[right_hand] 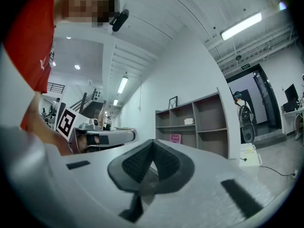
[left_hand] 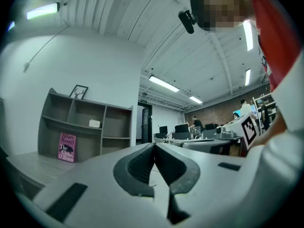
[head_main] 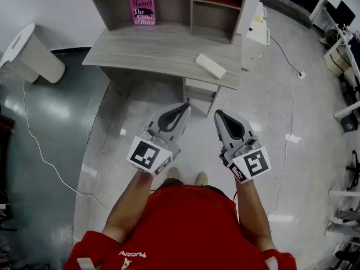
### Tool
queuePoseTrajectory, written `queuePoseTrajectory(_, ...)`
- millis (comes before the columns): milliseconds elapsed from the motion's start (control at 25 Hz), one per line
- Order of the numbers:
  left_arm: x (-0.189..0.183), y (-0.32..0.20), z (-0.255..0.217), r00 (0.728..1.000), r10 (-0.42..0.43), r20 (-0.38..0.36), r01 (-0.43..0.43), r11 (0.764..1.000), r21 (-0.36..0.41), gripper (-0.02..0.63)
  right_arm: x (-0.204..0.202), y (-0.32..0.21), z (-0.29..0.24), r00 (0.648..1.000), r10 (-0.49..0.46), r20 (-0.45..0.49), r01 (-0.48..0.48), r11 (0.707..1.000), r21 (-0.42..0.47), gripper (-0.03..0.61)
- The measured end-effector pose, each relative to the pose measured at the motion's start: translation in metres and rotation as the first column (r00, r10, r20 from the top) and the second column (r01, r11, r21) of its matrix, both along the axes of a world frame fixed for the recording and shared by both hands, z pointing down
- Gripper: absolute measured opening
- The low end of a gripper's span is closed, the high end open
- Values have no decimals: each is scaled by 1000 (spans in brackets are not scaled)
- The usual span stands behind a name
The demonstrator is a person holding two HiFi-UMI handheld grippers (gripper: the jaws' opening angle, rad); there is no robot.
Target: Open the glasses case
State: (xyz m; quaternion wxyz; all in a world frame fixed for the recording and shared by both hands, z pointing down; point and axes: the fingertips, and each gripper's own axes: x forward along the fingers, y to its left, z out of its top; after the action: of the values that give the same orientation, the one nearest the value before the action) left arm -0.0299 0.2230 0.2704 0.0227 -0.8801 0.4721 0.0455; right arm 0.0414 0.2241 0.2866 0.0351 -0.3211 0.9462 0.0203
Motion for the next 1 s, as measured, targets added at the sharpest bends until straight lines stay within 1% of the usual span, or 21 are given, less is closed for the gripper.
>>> queuePoseTrajectory(240,-16,-6,3,1000,1,-8,-1,1000,2,11,-15,-4,1,1000,4,-14,-4,1000,12,3)
queuePoseTrajectory(400,-27,-9,4,1000,8,-17,-8,1000,7,11,-25,-4,-3,1000,3,5,-4,1000,22,3)
queuePoseTrajectory(720,-59,-24,14,999,34,-29,-34,999,-4,11,-38,-23,5,997,82,2,-82,997,5,5)
queuePoseTrajectory(1000,-91,-41,25,998,65,-19,-65,998,4,10,-53,-37,16,988,149,-29,-149,989,8,5)
